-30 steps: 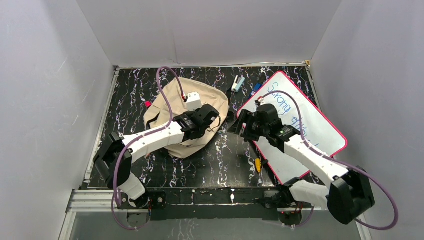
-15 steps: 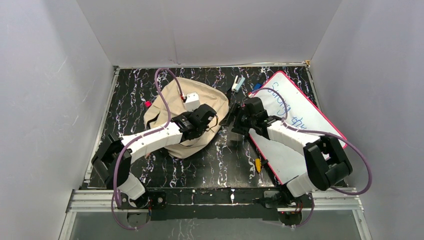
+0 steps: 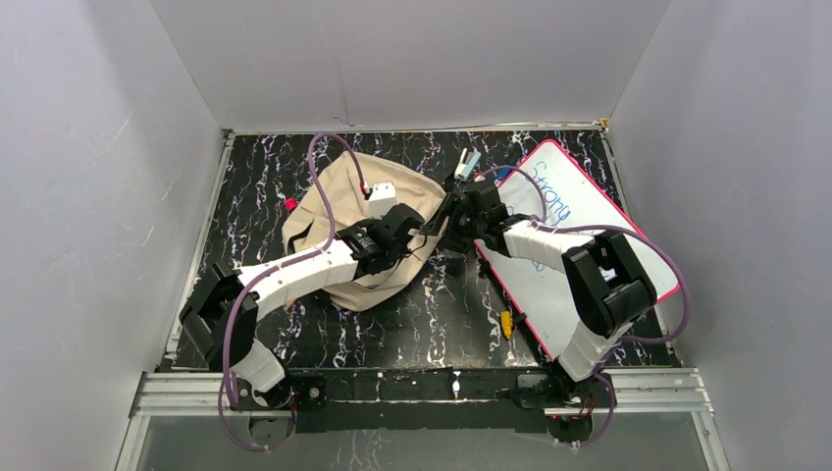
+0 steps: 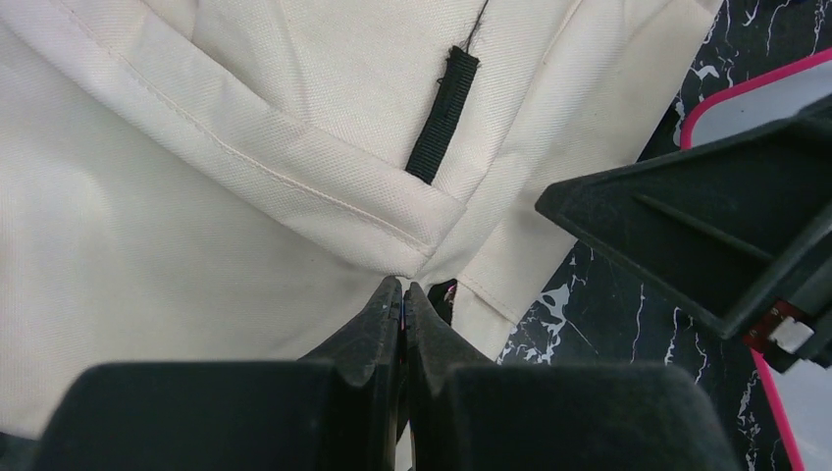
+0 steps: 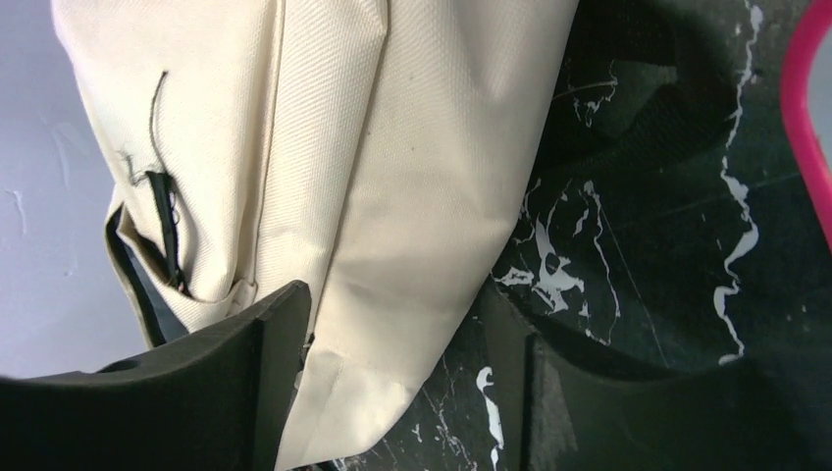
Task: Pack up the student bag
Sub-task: Zip the student bag at the center of the board.
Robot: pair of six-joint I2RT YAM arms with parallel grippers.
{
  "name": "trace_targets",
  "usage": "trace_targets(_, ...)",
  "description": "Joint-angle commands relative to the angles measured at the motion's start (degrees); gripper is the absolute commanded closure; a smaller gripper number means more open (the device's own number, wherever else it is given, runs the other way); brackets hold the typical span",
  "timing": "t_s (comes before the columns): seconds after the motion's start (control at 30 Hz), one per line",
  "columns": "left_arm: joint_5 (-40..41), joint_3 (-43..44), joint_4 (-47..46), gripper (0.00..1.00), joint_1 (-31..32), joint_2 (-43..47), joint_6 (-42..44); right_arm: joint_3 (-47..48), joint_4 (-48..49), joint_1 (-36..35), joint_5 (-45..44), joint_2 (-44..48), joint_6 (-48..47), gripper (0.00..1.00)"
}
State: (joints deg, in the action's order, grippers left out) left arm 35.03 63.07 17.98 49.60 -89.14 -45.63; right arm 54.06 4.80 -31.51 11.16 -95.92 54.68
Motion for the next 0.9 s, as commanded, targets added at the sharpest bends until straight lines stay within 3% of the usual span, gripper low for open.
trace_targets(0.0, 0.1, -0.9, 0.7, 1.00, -0.4, 2.5, 1.8, 4.1, 3.1, 0.2, 0.9, -2.8, 0.0, 0.32)
trace_targets(0.43, -2.8, -2.3, 3.6, 1.00, -1.1, 5.6, 8.9, 5.5, 2.8, 0.3, -2.8, -2.7, -3.2, 0.99)
trace_targets(0.87, -0.9, -4.4, 13.8, 1.00, -1.4, 11.5, 11.9, 7.0, -0.3, 2.5, -5.4, 0.6, -6.1, 1.00)
